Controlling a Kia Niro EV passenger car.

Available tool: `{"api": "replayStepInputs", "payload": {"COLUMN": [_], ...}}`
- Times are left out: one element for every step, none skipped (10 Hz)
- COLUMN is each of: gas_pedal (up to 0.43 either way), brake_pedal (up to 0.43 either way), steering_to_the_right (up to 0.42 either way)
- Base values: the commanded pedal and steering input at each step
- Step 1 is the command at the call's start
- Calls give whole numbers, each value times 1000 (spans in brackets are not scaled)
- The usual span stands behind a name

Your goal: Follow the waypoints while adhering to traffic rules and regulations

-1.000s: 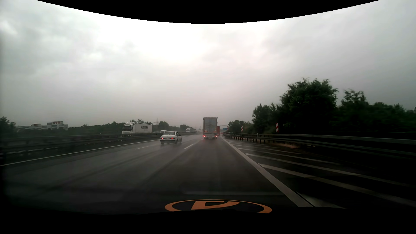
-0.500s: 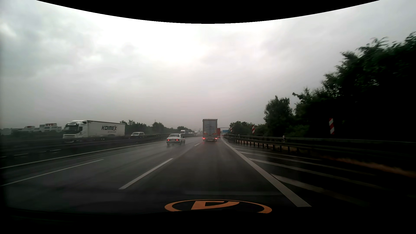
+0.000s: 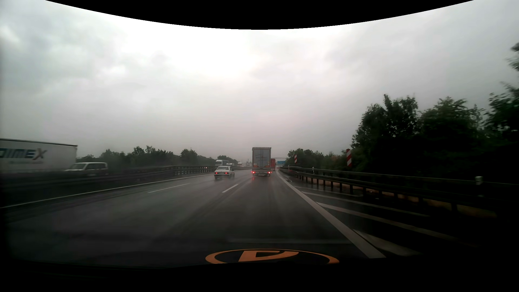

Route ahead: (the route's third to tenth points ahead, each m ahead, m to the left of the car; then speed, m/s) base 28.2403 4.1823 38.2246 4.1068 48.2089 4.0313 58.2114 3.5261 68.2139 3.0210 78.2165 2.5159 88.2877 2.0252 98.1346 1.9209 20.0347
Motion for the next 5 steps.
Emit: {"api": "replayStepInputs", "payload": {"gas_pedal": [0, 0, 0, 0, 0], "brake_pedal": [0, 0, 0, 0, 0], "steering_to_the_right": [0, 0, 0, 0, 0]}}
